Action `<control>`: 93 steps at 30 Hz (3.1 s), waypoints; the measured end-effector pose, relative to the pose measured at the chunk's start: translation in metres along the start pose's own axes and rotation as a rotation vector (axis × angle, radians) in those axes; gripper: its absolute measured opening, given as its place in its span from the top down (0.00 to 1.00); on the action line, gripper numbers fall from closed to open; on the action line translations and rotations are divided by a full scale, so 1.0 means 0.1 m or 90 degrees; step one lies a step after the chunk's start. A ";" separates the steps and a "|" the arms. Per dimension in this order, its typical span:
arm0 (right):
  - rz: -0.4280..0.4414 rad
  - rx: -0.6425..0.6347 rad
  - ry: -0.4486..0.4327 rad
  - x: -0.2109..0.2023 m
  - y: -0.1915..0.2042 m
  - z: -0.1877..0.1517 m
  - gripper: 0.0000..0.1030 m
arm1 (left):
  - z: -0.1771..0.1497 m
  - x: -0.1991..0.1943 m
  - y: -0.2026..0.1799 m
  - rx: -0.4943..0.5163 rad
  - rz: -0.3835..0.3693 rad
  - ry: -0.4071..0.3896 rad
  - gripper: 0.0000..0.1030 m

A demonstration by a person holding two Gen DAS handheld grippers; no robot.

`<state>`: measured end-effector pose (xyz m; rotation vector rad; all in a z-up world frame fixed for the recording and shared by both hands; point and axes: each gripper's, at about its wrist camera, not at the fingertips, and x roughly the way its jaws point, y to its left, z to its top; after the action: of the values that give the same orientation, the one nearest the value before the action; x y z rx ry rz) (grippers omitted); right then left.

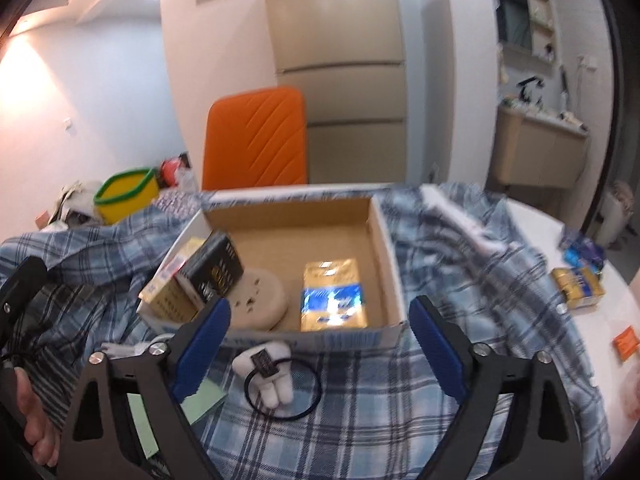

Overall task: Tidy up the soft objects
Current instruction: 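Grasp the white tooth-shaped plush with the right gripper, then grasp the green paper card with the left gripper while the right gripper holds the plush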

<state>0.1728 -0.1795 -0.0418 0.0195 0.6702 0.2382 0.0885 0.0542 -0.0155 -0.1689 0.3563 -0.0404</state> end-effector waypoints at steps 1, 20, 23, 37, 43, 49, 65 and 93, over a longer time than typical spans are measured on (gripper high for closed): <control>0.008 -0.004 0.013 0.04 0.01 -0.01 0.15 | -0.01 0.01 -0.01 0.005 0.001 0.003 0.00; 0.044 -0.135 0.200 0.66 0.45 -0.25 0.47 | 0.00 -0.04 -0.05 0.014 -0.010 0.016 0.00; 0.040 -0.136 0.203 0.67 0.45 -0.27 0.56 | 0.01 -0.03 -0.08 0.023 -0.016 0.023 0.00; 0.004 -0.067 -0.001 -0.14 0.19 -0.05 0.63 | -0.15 0.34 -0.30 0.070 -0.130 0.241 0.01; -0.012 -0.039 -0.013 -0.26 0.02 0.04 0.63 | -0.29 0.49 -0.34 0.065 -0.149 0.390 0.17; -0.005 -0.045 -0.013 -0.29 0.06 0.01 0.63 | -0.41 0.57 -0.36 0.080 -0.119 0.415 0.17; -0.004 -0.050 -0.016 -0.32 0.10 0.00 0.63 | -0.64 0.64 -0.64 0.187 -0.091 0.435 0.15; -0.018 -0.053 -0.043 -0.38 0.12 0.00 0.62 | -0.55 0.32 -0.87 0.267 -0.163 0.320 0.13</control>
<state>0.1416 -0.1762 -0.0179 -0.0613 0.5928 0.2373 0.0982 -0.0422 -0.0624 0.2182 0.8151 -0.4130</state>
